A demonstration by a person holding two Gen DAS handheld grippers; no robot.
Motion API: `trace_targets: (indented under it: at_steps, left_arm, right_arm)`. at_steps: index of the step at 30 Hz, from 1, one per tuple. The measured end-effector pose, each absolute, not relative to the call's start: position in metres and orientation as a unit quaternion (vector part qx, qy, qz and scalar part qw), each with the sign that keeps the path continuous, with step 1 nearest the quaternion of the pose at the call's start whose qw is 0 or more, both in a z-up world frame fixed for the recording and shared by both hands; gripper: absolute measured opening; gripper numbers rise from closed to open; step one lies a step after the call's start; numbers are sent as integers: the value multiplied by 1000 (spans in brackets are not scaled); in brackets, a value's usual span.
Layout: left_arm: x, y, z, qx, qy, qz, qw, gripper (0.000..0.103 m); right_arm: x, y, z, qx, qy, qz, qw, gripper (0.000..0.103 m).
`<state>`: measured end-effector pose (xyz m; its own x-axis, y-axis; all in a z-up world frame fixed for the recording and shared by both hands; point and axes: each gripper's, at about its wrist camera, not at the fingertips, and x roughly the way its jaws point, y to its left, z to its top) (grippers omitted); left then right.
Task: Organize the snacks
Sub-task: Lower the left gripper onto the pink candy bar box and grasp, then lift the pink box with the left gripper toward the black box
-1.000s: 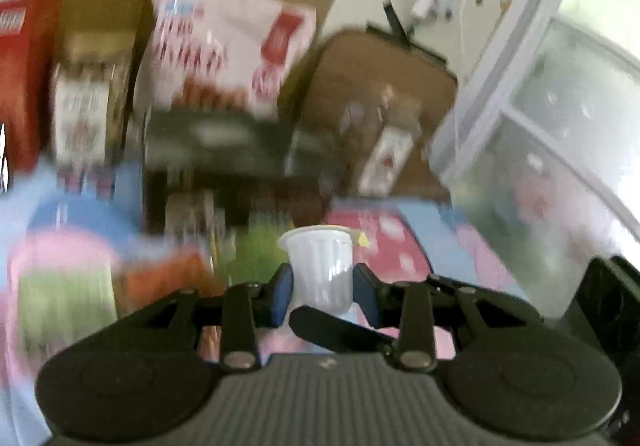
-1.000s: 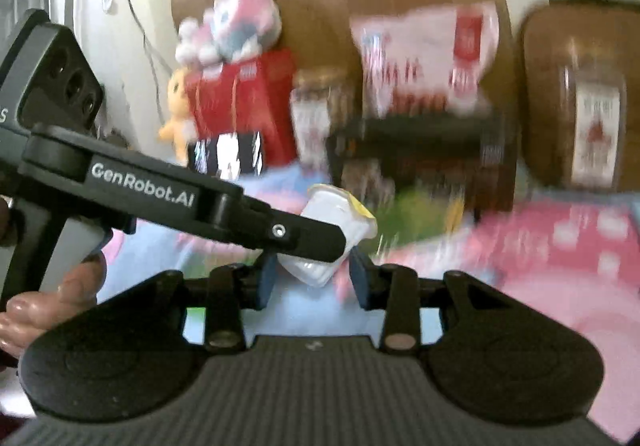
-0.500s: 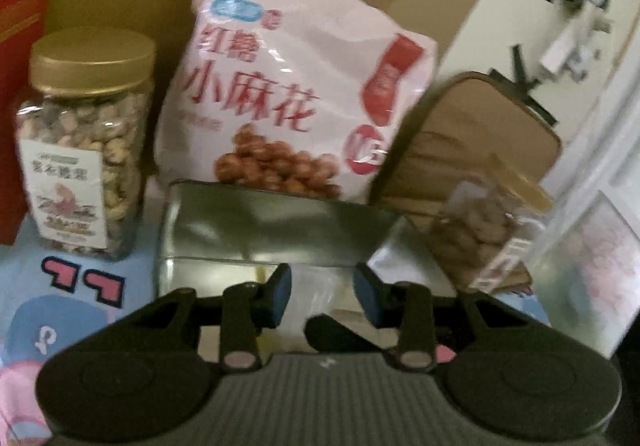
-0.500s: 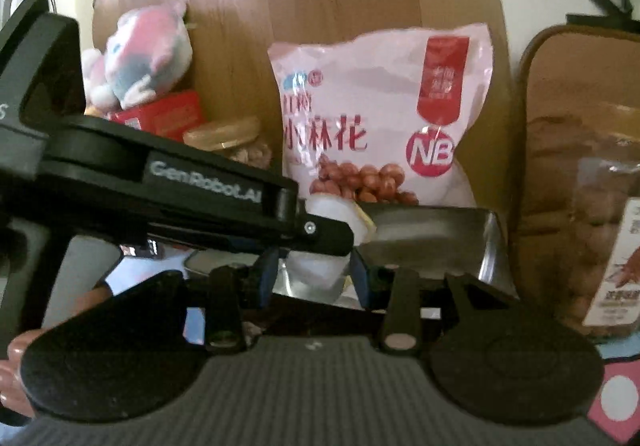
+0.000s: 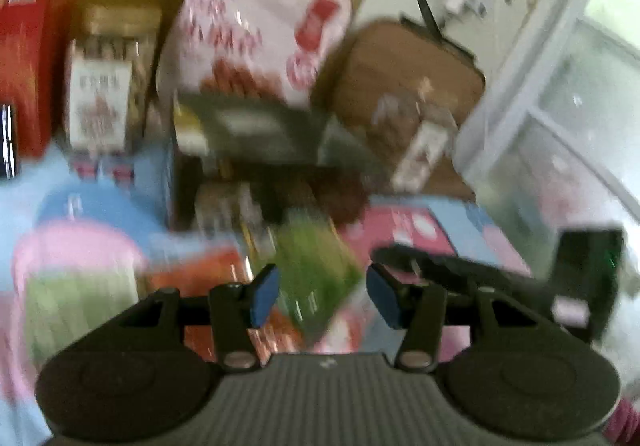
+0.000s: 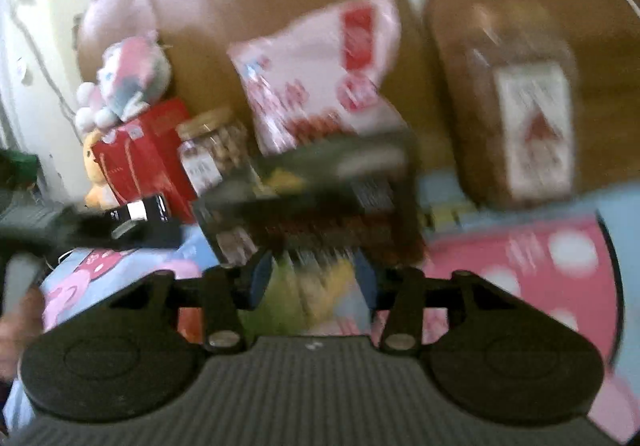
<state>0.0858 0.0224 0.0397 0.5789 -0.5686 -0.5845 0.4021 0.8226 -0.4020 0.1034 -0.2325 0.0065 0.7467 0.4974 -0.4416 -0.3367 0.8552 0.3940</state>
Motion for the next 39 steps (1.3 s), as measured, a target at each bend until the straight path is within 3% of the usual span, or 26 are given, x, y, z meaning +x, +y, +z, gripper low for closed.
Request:
trace_targets:
  at_steps: [7,14,17,23,28,39]
  left_arm:
    - [68,11,6,-114,419,-237,869,50]
    - [65,17,4,-157,407,-210,875,55]
    - [62,19,4,-159,408,-216,873,51]
    - [46,28,5,-171,416,-230,863,52]
    - [15,44,11,-166,390,-255,869,74]
    - [-8,42,18,-119,389,-270,873,74]
  right_arm:
    - [97,-228,2,145,282,220,923,39]
    - [107,-237,-12,173,310,210,911,38]
    - [87,-231,-8,155,309,220,912,37]
    - [19,-225,-9,133,300,251,911,42]
    - [-25,-226,-6,102,289,294,905,54]
    - [-31,-202,-7,-44,283,302,910,55]
